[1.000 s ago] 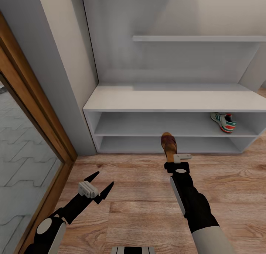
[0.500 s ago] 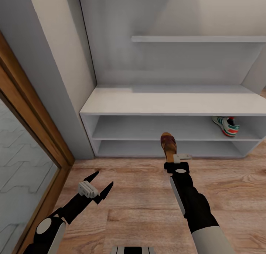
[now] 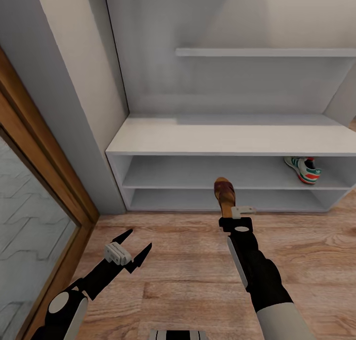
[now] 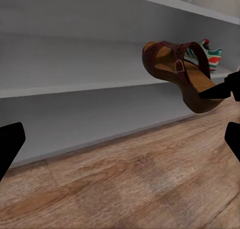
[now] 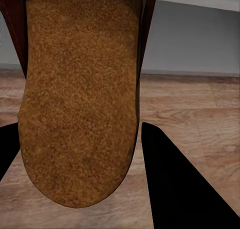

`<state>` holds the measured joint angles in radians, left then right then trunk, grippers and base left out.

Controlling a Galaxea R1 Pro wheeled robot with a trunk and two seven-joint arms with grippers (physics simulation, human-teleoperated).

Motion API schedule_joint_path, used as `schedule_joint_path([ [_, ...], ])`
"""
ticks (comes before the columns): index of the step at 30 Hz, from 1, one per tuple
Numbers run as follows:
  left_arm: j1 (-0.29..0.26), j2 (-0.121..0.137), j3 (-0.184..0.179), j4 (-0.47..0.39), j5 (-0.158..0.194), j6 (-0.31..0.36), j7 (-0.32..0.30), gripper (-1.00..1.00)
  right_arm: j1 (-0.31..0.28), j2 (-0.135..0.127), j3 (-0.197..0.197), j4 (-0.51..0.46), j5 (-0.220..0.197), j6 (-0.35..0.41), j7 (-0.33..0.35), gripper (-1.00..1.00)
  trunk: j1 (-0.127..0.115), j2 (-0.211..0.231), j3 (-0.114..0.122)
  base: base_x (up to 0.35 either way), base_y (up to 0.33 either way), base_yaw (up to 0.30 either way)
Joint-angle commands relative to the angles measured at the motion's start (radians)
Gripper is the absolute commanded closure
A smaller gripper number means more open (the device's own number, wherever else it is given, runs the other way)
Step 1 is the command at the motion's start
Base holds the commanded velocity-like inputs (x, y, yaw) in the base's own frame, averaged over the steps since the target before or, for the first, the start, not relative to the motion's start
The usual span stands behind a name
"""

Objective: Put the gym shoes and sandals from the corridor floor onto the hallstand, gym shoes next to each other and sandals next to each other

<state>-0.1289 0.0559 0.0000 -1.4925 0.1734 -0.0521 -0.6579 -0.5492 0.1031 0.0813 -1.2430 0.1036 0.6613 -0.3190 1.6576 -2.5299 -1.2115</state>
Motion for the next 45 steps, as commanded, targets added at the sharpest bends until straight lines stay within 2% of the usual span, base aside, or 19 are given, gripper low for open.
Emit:
schedule_joint_path([
  [1, 0.0, 0.0, 0.0, 0.0, 0.0, 0.0, 0.0, -1.0, 0.0, 0.0, 0.0, 0.0, -0.003, -0.001, -0.001, 1.0, 0.0, 0.0, 0.0, 0.007, -0.001, 0.0],
  [12, 0.0, 0.0, 0.0, 0.0, 0.0, 0.0, 0.001, -1.0, 0.001, 0.0, 0.0, -0.002, -0.004, -0.002, 0.003, 1.0, 0.0, 0.0, 0.0, 0.011, 0.0, 0.0],
  [26, 0.0, -0.001, -0.001, 0.0, 0.0, 0.0, -0.001, -1.0, 0.001, 0.0, 0.0, -0.004, -0.004, -0.002, 0.002, 1.0, 0.0, 0.0, 0.0, 0.144, 0.0, 0.0],
  [45, 0.0, -0.001, -0.002, 0.0, 0.0, 0.0, -0.002, -1.0, 0.002, -0.002, 0.0, -0.005, -0.004, -0.002, 0.001, 1.0, 0.0, 0.0, 0.0, 0.017, 0.0, 0.0],
])
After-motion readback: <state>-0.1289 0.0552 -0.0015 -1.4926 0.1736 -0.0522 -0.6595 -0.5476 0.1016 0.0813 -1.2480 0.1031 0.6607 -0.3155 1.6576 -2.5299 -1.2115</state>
